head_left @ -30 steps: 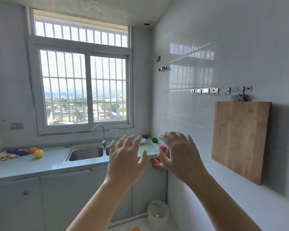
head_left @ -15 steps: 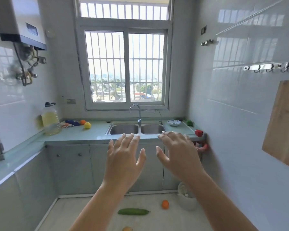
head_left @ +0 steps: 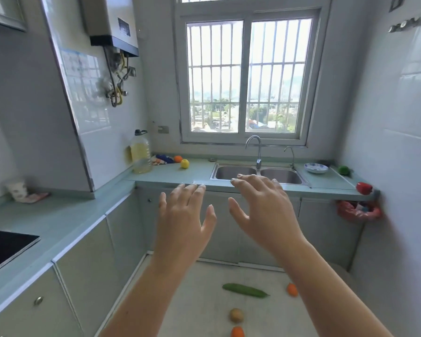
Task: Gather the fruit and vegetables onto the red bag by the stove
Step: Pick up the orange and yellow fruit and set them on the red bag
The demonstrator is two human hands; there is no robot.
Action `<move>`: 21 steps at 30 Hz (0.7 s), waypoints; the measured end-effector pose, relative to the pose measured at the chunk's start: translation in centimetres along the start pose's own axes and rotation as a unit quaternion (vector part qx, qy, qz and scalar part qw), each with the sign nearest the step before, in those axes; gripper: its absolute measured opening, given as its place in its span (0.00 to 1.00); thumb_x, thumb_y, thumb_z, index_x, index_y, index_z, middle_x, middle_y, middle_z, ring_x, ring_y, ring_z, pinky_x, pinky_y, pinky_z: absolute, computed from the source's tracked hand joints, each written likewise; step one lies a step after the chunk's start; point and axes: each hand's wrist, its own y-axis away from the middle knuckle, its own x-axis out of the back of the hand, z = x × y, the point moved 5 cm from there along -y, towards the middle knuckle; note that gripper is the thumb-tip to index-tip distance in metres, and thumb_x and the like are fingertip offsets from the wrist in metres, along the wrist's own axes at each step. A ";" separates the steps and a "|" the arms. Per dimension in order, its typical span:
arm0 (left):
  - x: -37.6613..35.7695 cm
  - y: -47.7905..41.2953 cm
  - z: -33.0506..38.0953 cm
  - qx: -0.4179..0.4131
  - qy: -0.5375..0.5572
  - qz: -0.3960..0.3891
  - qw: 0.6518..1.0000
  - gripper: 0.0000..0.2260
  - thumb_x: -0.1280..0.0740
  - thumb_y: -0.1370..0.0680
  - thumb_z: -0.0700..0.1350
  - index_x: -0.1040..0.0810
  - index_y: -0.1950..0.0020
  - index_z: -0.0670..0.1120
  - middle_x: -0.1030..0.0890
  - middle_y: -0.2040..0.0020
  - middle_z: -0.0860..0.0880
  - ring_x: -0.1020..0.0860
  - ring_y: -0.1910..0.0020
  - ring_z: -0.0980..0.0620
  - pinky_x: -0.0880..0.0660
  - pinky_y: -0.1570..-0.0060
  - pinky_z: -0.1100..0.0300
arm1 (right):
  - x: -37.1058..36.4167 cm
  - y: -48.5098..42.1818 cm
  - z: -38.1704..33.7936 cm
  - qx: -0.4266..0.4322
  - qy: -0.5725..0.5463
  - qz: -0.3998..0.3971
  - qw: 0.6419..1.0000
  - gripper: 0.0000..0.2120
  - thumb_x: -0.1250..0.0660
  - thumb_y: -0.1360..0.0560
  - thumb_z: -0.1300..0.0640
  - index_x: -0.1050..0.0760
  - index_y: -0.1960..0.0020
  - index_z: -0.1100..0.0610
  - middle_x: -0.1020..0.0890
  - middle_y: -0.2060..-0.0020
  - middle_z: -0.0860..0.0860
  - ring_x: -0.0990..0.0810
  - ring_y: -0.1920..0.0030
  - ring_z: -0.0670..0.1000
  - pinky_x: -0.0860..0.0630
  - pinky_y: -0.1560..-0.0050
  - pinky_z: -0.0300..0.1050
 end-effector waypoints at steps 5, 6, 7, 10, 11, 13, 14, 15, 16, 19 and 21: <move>0.9 0.4 -7.3 0.023 -0.018 0.005 1.000 0.22 0.45 0.27 0.52 0.22 0.42 0.42 0.19 0.44 0.44 0.23 0.42 0.42 0.32 0.42 0.37 | -5.2 -1.7 -5.3 0.013 -0.023 -0.014 1.000 0.20 0.44 0.30 0.47 0.21 0.48 0.58 0.18 0.51 0.53 0.20 0.49 0.57 0.25 0.46 0.61; 0.9 0.6 -8.6 0.027 -0.020 0.003 0.999 0.22 0.45 0.27 0.52 0.22 0.42 0.42 0.19 0.44 0.44 0.23 0.42 0.42 0.32 0.42 0.37 | -6.3 -1.8 -6.1 0.014 -0.028 -0.020 0.999 0.21 0.44 0.30 0.47 0.21 0.47 0.58 0.18 0.51 0.53 0.20 0.49 0.57 0.25 0.46 0.61; 0.8 0.8 -9.8 0.031 -0.021 0.002 0.999 0.22 0.45 0.27 0.52 0.22 0.42 0.42 0.19 0.44 0.43 0.23 0.42 0.42 0.32 0.42 0.37 | -7.3 -1.9 -6.9 0.014 -0.032 -0.024 0.999 0.21 0.44 0.30 0.47 0.22 0.47 0.58 0.18 0.51 0.53 0.20 0.49 0.57 0.25 0.46 0.61; 0.2 1.4 -12.7 0.042 -0.022 -0.011 0.999 0.22 0.44 0.27 0.53 0.22 0.41 0.42 0.20 0.43 0.43 0.24 0.41 0.41 0.31 0.42 0.37 | -9.8 -2.2 -8.6 0.016 -0.035 -0.028 0.999 0.20 0.44 0.30 0.48 0.21 0.48 0.58 0.18 0.51 0.53 0.20 0.50 0.57 0.26 0.46 0.61; 0.0 1.5 -13.5 0.044 -0.022 -0.014 0.999 0.22 0.44 0.27 0.53 0.22 0.41 0.42 0.20 0.43 0.43 0.24 0.41 0.41 0.31 0.42 0.37 | -10.6 -2.3 -9.1 0.017 -0.036 -0.029 0.999 0.20 0.44 0.30 0.48 0.21 0.48 0.58 0.18 0.51 0.53 0.20 0.50 0.57 0.26 0.46 0.62; -0.5 1.7 -15.0 0.050 -0.026 -0.020 0.998 0.22 0.44 0.27 0.53 0.22 0.41 0.42 0.20 0.42 0.44 0.24 0.41 0.42 0.30 0.42 0.37 | -12.2 -2.5 -9.8 0.019 -0.040 -0.037 0.998 0.20 0.44 0.30 0.48 0.21 0.48 0.57 0.18 0.51 0.53 0.20 0.49 0.57 0.26 0.46 0.62; -0.8 1.6 -15.8 0.052 -0.027 -0.021 0.998 0.22 0.44 0.27 0.53 0.22 0.41 0.42 0.20 0.42 0.44 0.24 0.41 0.42 0.30 0.42 0.37 | -13.1 -2.7 -10.0 0.019 -0.043 -0.042 0.998 0.20 0.44 0.30 0.48 0.21 0.48 0.58 0.18 0.51 0.53 0.20 0.49 0.57 0.26 0.46 0.63; -1.1 1.5 -16.5 0.054 -0.026 -0.021 0.998 0.22 0.44 0.27 0.53 0.22 0.41 0.42 0.20 0.42 0.44 0.24 0.41 0.42 0.30 0.43 0.37 | -13.9 -2.9 -10.2 0.020 -0.045 -0.045 0.998 0.20 0.44 0.30 0.48 0.22 0.47 0.58 0.18 0.50 0.54 0.20 0.49 0.57 0.26 0.46 0.63; -1.5 1.4 -17.2 0.057 -0.026 -0.020 0.998 0.22 0.44 0.27 0.53 0.22 0.41 0.42 0.20 0.43 0.43 0.24 0.41 0.42 0.30 0.43 0.37 | -14.8 -3.1 -10.2 0.023 -0.047 -0.046 0.998 0.20 0.44 0.30 0.49 0.22 0.47 0.58 0.18 0.50 0.54 0.20 0.48 0.57 0.27 0.45 0.63; -2.8 1.0 -18.9 0.066 -0.034 -0.019 0.997 0.22 0.44 0.26 0.53 0.22 0.41 0.42 0.20 0.42 0.43 0.24 0.41 0.42 0.30 0.43 0.38 | -17.2 -3.8 -10.2 0.031 -0.059 -0.047 0.997 0.19 0.44 0.30 0.49 0.22 0.47 0.57 0.18 0.50 0.53 0.20 0.48 0.57 0.26 0.45 0.62; -4.4 0.4 -20.3 0.071 -0.041 -0.021 0.996 0.22 0.44 0.26 0.53 0.22 0.41 0.42 0.20 0.42 0.44 0.24 0.41 0.42 0.30 0.42 0.38 | -19.6 -4.5 -9.7 0.036 -0.064 -0.050 0.996 0.19 0.43 0.30 0.49 0.22 0.47 0.57 0.18 0.50 0.53 0.20 0.48 0.57 0.26 0.46 0.62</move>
